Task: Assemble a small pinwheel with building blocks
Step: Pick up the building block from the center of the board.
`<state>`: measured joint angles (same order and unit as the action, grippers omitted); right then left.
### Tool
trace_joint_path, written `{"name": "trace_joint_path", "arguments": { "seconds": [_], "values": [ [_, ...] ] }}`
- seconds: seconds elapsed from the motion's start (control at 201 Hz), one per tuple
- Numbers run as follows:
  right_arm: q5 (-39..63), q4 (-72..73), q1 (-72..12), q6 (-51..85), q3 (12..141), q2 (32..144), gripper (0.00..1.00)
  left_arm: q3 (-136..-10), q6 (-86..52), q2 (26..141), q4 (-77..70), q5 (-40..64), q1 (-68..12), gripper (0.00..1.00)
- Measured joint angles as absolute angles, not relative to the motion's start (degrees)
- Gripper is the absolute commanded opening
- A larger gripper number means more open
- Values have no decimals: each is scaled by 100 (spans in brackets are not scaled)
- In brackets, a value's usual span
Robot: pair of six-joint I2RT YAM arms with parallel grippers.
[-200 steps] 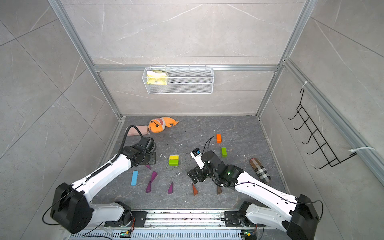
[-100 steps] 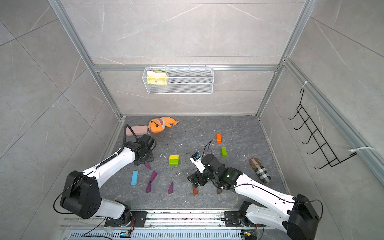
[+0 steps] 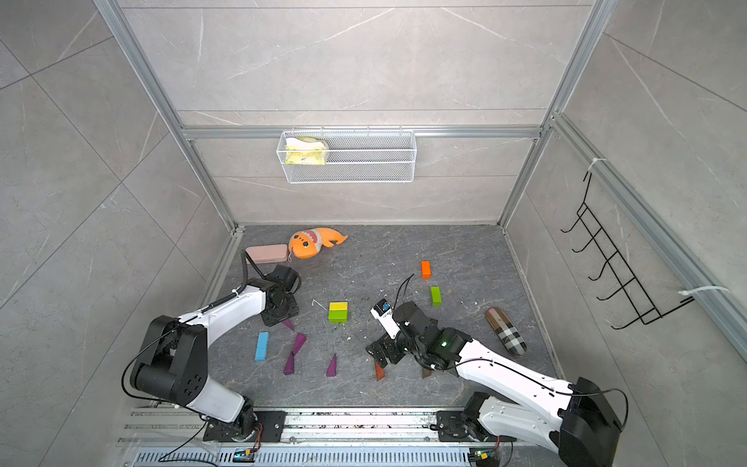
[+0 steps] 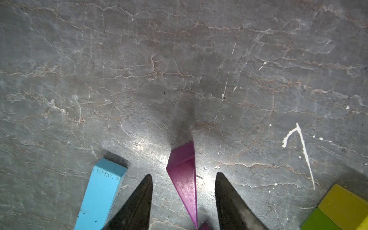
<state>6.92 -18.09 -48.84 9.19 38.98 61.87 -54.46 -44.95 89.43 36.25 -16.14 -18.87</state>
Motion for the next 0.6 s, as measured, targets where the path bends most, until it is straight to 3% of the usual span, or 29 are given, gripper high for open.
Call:
{"name": "trace_joint_path", "arguments": {
  "seconds": [0.598],
  "values": [
    [692,-1806,-4884,919,3898,6313,100,-5286,-4587,9268,3210,-1441,-1833,43]
  ]
}}
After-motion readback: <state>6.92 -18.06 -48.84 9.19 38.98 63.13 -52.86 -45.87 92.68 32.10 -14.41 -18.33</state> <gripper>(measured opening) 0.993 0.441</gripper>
